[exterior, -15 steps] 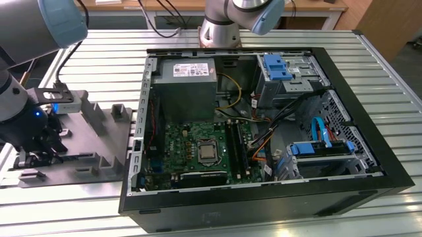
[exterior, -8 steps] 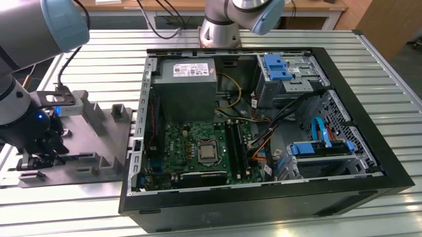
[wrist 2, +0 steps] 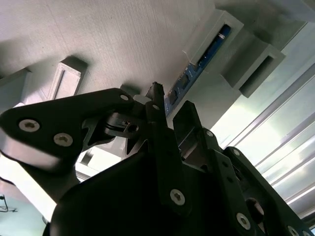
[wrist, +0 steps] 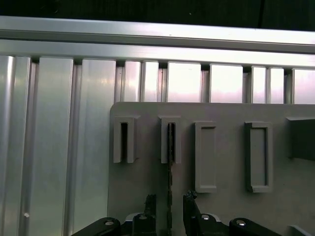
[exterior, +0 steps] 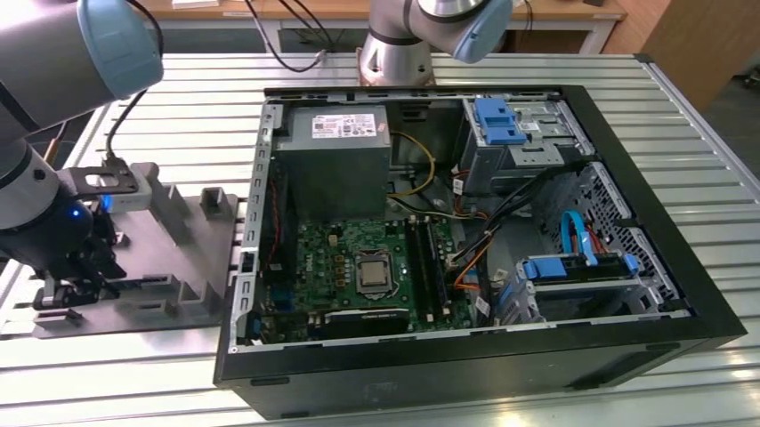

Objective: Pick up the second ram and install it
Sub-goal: 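Pick up the second ram and move it above second insertion slot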

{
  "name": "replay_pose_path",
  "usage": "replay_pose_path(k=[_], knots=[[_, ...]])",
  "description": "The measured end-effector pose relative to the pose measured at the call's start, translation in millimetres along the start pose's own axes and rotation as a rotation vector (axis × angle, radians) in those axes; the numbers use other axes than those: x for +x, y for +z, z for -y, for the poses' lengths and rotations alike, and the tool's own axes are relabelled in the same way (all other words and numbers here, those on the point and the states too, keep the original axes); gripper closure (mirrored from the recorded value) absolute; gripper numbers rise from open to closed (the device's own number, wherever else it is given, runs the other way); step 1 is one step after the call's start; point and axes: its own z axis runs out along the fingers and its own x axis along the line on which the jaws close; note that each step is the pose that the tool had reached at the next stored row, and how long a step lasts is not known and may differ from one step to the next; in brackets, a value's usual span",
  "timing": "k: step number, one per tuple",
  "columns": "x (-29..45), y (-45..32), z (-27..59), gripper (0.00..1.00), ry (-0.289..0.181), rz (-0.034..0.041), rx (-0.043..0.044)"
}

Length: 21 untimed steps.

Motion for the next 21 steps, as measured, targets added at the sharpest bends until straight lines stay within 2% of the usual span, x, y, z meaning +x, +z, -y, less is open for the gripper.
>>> replay_pose_path(k=[3,4,5,7,21], knots=[[0.1,-0.1,0.0,0.66,0.0,0.0012,-0.0001],[0.0,0.0,0.0,0.72,0.0,0.0016,0.0],[0.1,0.0,0.0,0.72,0.0,0.0021,0.0],[0.1,-0.1,0.0,0.84,0.0,0.0029,0.0],[0.1,-0.1,0.0,0.86,0.0,0.0104,0.0002]])
